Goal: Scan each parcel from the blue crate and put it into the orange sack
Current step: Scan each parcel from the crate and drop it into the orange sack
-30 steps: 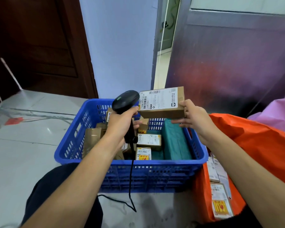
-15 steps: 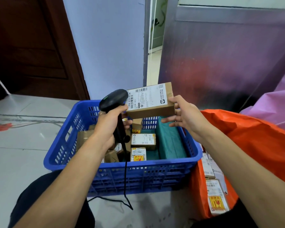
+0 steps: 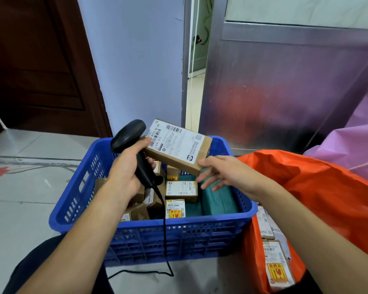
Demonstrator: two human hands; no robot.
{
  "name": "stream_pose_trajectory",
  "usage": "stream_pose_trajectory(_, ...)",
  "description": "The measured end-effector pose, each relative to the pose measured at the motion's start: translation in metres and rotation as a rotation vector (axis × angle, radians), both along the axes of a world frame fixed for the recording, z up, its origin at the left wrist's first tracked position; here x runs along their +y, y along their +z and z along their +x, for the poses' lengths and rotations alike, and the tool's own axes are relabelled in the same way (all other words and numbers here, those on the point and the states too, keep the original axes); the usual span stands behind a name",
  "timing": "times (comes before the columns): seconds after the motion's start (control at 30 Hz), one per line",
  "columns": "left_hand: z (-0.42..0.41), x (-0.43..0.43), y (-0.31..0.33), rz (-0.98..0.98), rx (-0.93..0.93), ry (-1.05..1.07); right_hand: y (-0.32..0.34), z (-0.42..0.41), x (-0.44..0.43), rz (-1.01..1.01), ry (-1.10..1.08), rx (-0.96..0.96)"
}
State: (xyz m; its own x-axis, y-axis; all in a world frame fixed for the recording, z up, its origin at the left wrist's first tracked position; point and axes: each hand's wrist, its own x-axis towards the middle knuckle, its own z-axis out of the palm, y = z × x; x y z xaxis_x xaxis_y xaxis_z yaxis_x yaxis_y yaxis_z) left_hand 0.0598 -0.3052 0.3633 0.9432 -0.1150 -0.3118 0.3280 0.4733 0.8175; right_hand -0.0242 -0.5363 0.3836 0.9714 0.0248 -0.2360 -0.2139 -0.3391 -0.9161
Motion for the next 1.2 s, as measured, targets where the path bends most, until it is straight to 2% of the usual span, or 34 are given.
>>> stream_pose_trajectory(0.13, 0.002, 0.006, -0.003, 0.016, -0.039, 0.021, -0.002, -0.001, 0.004, -0.119, 0.045, 0.009)
stream_pose_trajectory(0.23, 0.001, 0.007, -0.004, 0.055, -0.053, 0.017, -0.007, 0.001, 0.004, -0.222, -0.048, -0.027)
stream_pose_trajectory(0.33, -0.003, 0.005, -0.003, 0.1, -0.078, -0.012, -0.011, 0.005, 0.002, -0.241, -0.122, -0.07)
stream_pose_trajectory(0.47, -0.01, 0.0, -0.002, 0.133, -0.104, -0.076, -0.01, 0.005, 0.003, -0.183, -0.109, -0.085)
stream_pose_trajectory(0.63, -0.022, -0.008, 0.0, 0.19, -0.14, -0.124, 0.0, -0.005, 0.009, -0.132, 0.023, -0.024)
stream_pose_trajectory(0.8, -0.031, -0.013, 0.004, 0.181, -0.158, -0.162, -0.002, -0.007, 0.014, 0.074, 0.159, 0.047)
stream_pose_trajectory(0.93, -0.033, -0.014, 0.006, 0.188, -0.174, -0.188, -0.007, -0.006, 0.018, 0.2, 0.177, 0.037)
stream_pose_trajectory(1.2, -0.031, -0.013, 0.003, 0.174, -0.175, -0.196, -0.006, -0.003, 0.016, 0.185, 0.166, 0.044)
